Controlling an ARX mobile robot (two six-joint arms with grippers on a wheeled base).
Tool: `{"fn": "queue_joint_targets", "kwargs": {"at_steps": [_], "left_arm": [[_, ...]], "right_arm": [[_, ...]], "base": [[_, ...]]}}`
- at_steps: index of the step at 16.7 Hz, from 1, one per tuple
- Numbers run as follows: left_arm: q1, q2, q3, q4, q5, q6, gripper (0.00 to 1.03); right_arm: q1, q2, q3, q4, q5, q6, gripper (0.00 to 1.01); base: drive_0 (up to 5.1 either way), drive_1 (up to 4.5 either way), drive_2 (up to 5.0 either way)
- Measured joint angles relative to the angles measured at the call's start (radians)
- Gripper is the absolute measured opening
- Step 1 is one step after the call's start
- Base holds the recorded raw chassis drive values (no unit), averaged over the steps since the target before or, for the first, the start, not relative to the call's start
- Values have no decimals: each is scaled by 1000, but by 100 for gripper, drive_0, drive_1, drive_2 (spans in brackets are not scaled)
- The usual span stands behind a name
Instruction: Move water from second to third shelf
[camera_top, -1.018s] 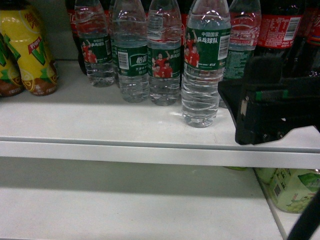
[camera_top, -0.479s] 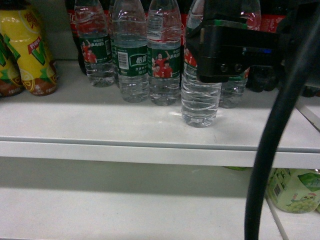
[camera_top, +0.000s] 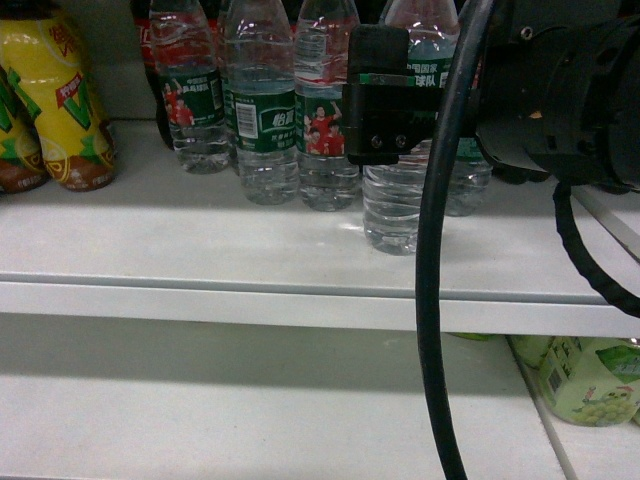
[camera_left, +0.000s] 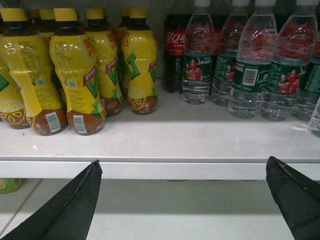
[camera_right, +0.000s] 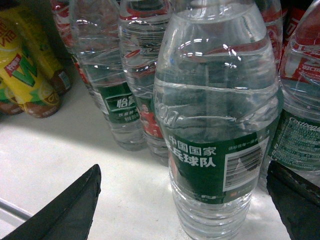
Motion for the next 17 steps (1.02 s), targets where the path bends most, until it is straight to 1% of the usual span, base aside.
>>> {"fn": "queue_joint_targets", "kwargs": {"at_steps": [1,4,6,9,13,14,15,16,17], "left_arm": [[0,0,0,0,0,0,98],[0,0,0,0,0,0,98],[0,0,0,0,0,0,98],[0,0,0,0,0,0,98],[0,0,0,0,0,0,98],[0,0,0,0,0,0,98],[0,0,0,0,0,0,98],[0,0,0,0,0,0,98],[0,0,0,0,0,0,98]], "right_arm": [[0,19,18,-6,13,0,98],[0,62,51,-10,27,1,98],[0,91,96,-16,47,1,98],[-6,139,127,-18,58,0,98],[-19,172,178,-16,92,-19,98],[-25,181,204,-33,112,-19,98],[-25,187,217,-38,116,-26,98],[-25,189,221,-40,119,-26,98],[-24,190,223,-44,124,-26,96]], "base": [[0,0,0],[0,0,0],[0,0,0],[0,0,0],[0,0,0],[0,0,0],[0,0,0],[0,0,0],[0,0,0]]}}
